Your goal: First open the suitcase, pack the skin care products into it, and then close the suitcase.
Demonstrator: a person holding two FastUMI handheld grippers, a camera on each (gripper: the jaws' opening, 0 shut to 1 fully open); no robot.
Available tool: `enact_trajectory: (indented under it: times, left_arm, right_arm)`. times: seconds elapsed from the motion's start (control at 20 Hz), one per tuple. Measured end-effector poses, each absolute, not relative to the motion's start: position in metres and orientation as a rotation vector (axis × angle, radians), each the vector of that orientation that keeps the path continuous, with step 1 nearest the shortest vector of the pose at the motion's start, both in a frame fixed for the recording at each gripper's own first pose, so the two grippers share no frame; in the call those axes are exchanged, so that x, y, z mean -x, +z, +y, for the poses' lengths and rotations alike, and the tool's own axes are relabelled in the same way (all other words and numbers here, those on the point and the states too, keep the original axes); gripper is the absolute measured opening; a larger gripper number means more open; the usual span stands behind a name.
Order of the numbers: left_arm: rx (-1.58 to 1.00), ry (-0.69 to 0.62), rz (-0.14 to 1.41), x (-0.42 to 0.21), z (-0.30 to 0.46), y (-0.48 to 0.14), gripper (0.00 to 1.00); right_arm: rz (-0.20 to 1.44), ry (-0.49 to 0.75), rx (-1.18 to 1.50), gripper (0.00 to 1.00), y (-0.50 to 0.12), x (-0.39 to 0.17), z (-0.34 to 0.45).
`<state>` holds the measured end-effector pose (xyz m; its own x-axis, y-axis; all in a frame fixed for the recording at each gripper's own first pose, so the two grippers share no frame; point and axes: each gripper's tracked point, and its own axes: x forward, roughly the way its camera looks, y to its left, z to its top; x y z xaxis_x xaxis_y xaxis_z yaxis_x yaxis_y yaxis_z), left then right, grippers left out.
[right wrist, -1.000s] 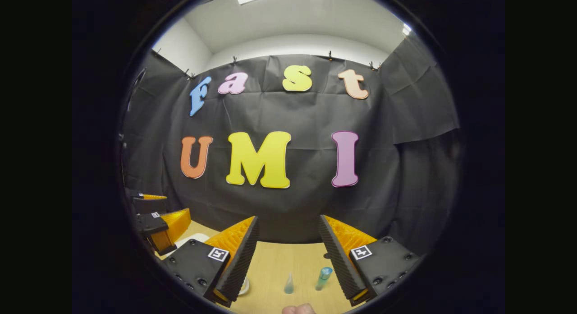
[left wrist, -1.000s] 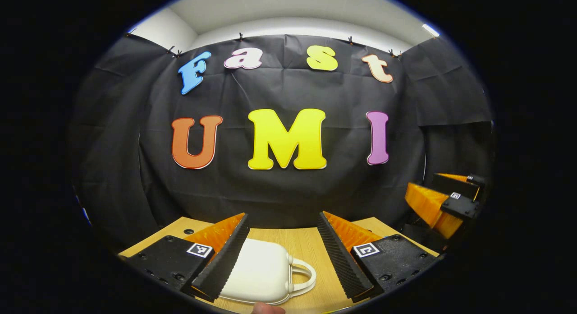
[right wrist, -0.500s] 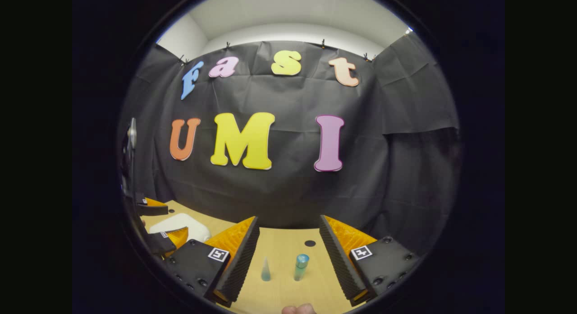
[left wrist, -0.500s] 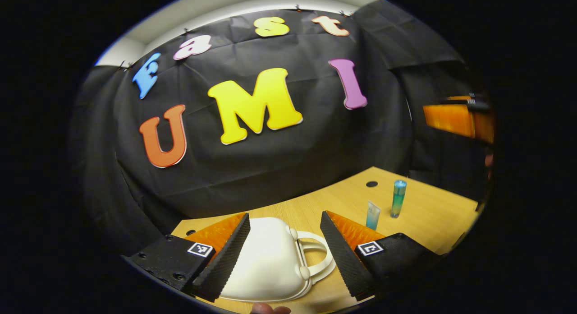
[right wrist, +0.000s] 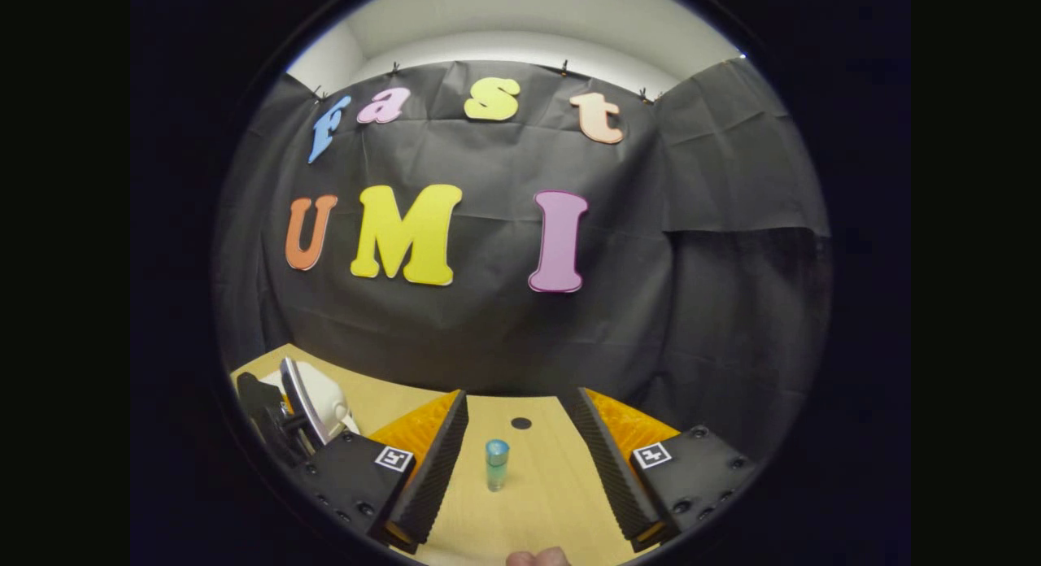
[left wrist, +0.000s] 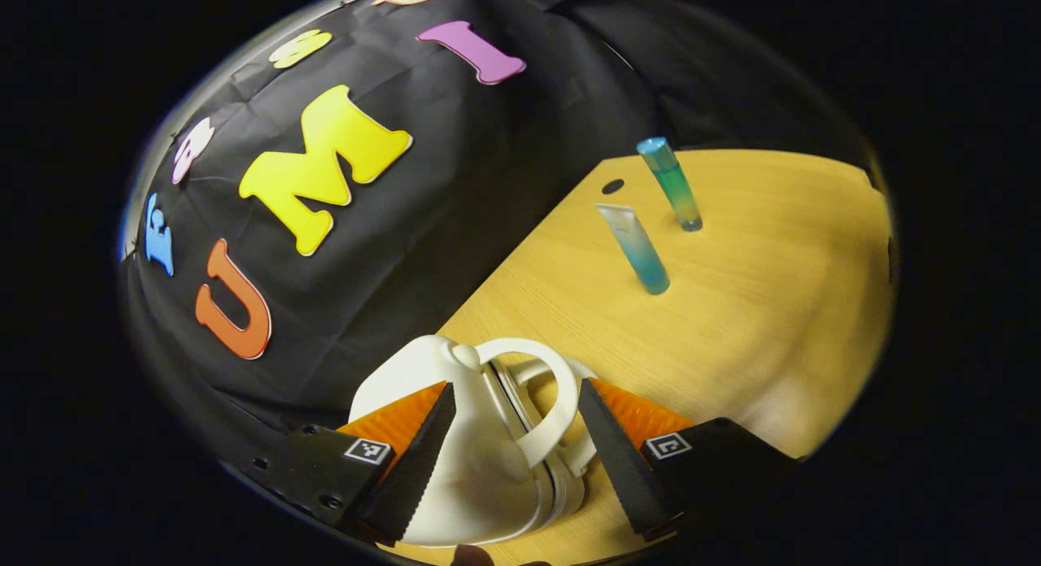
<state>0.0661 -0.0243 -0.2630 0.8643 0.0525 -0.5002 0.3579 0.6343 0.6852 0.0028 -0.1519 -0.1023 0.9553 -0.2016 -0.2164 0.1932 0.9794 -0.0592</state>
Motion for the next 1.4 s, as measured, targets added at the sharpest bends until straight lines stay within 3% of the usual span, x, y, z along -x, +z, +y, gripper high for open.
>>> enact_trajectory:
  times: [0.2, 0.25, 0.3, 0.35, 0.4, 0.45, 0.5, 0.55, 0.8, 0.95, 1.15, 1.4]
  left_arm:
    - [-0.995, -0.189, 0.6, -0.07, -0.022, -0.285, 0.94]
    - [-1.02, -0.192, 0.621, -0.073, -0.023, -0.291, 0.89]
    - [-1.046, -0.188, 0.656, -0.076, -0.021, -0.297, 0.74]
    - [-1.068, -0.184, 0.682, -0.077, -0.018, -0.303, 0.69]
    - [-1.086, -0.178, 0.704, -0.079, -0.016, -0.307, 0.55]
    - [-1.103, -0.162, 0.722, -0.081, -0.014, -0.31, 0.49]
    - [-1.111, -0.158, 0.725, -0.082, -0.013, -0.31, 0.37]
    - [-1.114, -0.154, 0.719, -0.082, -0.016, -0.307, 0.36]
    - [-1.02, -0.112, 0.639, -0.081, -0.023, -0.276, 0.1]
    - [-0.882, -0.079, 0.58, -0.085, -0.019, -0.24, 0.04]
    - [-0.662, -0.054, 0.514, -0.083, -0.001, -0.188, 0.03]
    - [-0.402, 0.017, 0.419, -0.087, 0.074, -0.112, 0.03]
  right_arm:
    - [0.239, -0.227, 0.019, 0.79, -0.109, 0.0, -0.168]
    - [0.242, -0.23, 0.018, 0.79, -0.111, 0.001, -0.17]
    - [0.246, -0.231, 0.014, 0.79, -0.114, 0.001, -0.171]
    - [0.252, -0.231, 0.011, 0.79, -0.116, 0.002, -0.171]
    - [0.257, -0.231, 0.009, 0.79, -0.119, 0.003, -0.171]
    - [0.257, -0.232, 0.009, 0.79, -0.119, 0.003, -0.172]
    - [0.254, -0.235, 0.011, 0.79, -0.118, 0.005, -0.173]
    - [0.252, -0.242, 0.021, 0.79, -0.117, 0.006, -0.174]
    - [0.23, -0.244, 0.039, 0.77, -0.108, 0.007, -0.168]
    - [0.213, -0.238, 0.047, 0.79, -0.099, 0.006, -0.16]
    - [0.192, -0.198, 0.042, 0.79, -0.087, -0.003, -0.133]
    - [0.163, -0.111, 0.06, 0.79, -0.068, -0.019, -0.082]
